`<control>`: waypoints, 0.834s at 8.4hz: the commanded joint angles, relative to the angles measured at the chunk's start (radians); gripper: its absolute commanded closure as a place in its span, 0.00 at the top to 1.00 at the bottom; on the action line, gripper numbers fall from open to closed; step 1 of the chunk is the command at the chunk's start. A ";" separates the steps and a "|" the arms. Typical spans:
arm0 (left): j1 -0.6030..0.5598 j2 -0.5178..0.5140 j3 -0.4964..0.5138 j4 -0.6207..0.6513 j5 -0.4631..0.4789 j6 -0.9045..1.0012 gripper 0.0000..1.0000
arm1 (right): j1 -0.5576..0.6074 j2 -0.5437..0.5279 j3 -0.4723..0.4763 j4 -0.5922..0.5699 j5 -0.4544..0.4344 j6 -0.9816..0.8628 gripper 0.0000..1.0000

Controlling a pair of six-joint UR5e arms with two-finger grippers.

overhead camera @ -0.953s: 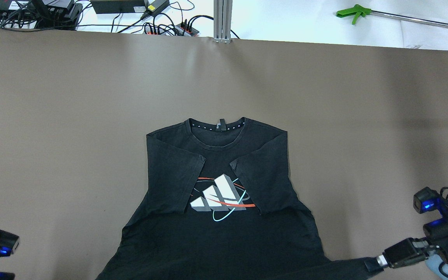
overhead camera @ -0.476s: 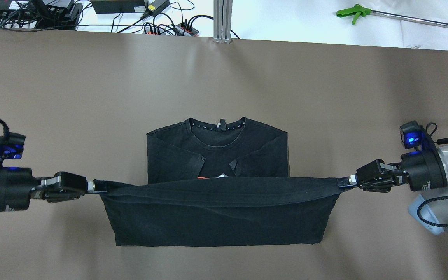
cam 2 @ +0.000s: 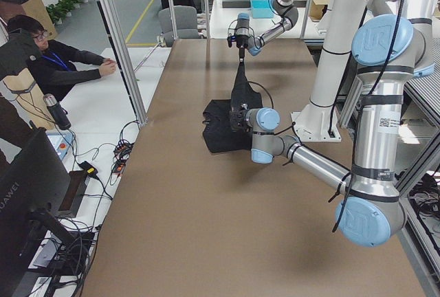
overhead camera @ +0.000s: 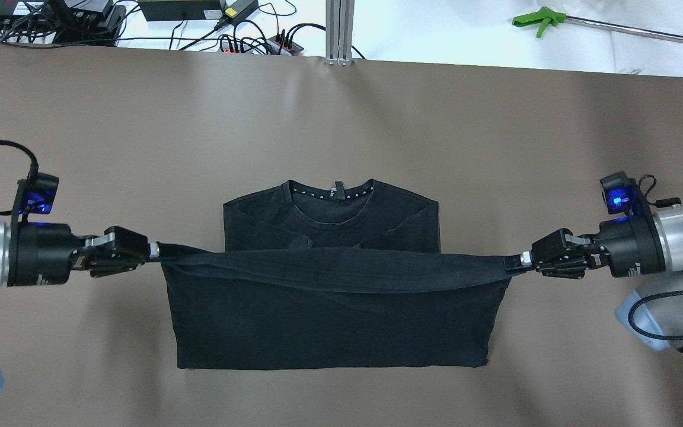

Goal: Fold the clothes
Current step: 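Carry the lifted hem with both grippers away from the robot over the shirt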

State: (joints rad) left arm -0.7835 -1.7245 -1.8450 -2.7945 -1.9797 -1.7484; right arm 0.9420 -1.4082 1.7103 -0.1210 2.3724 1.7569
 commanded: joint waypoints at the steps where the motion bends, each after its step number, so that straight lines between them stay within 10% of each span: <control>1: -0.019 -0.067 0.160 -0.003 0.031 0.015 0.00 | -0.008 0.050 -0.102 -0.089 -0.116 -0.127 0.00; 7: -0.020 -0.109 0.274 -0.005 0.056 0.040 0.00 | -0.011 0.126 -0.291 -0.091 -0.211 -0.191 0.00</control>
State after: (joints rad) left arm -0.8024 -1.8328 -1.6066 -2.7973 -1.9266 -1.7136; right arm 0.9317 -1.2866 1.4541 -0.2123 2.1739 1.5767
